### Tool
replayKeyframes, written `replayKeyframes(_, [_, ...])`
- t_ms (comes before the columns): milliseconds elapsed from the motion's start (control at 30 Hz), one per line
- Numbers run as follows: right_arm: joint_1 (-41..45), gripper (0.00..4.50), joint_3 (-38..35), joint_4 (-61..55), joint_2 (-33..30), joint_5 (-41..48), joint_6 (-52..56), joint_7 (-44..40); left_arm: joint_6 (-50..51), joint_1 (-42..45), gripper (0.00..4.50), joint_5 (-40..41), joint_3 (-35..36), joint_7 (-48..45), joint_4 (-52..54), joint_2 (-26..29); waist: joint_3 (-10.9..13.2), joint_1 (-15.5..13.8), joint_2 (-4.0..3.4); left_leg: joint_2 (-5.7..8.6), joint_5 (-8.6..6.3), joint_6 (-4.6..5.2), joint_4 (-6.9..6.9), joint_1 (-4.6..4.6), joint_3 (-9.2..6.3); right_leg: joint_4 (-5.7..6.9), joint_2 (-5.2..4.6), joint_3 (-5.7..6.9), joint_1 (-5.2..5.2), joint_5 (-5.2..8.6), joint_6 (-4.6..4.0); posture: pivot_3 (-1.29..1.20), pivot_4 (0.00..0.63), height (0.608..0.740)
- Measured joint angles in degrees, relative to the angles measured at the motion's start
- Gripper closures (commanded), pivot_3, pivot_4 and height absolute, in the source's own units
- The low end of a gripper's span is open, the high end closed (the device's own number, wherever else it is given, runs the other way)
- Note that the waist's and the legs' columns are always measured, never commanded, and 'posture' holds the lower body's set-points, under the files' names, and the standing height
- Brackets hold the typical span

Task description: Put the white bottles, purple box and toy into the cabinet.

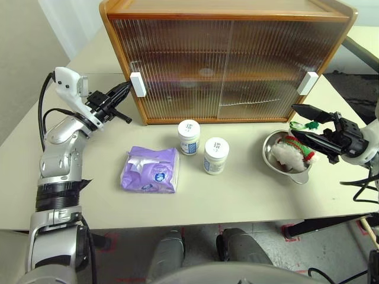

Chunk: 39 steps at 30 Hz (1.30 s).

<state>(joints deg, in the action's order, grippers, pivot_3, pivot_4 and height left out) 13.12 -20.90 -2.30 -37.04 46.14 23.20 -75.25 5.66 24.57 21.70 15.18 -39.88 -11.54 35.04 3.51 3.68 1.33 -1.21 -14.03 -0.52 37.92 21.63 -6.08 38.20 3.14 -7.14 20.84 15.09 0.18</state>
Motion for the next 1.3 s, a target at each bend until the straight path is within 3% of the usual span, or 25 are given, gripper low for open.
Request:
replayKeyframes(633, [-0.6, 0.0, 0.1, -2.1, 1.0, 0.6, 0.1, 2.1, -2.5, 5.9, 4.49, -2.7, -4.8, -0.8, -4.7, -3.9, 0.0, 0.3, 0.01, 0.09, 0.01, 0.03, 0.1, 0.15, 0.05, -0.03, -0.01, 0.07, 0.07, -0.11, 0.2, -0.18, 0.043, 0.74])
replayKeyframes(1300, [-2.4, 0.0, 0.7, -7.7, 4.8, 3.6, 1.5, 8.6, -4.2, 11.8, 4.49, -4.6, -10.2, -3.1, -7.8, -10.4, 0.0, 1.9, 0.01, 0.25, 0.01, 0.21, 0.43, 0.23, 0.09, -0.09, -0.06, 0.09, 0.0, 0.03, 1.09, -0.2, 0.038, 0.74])
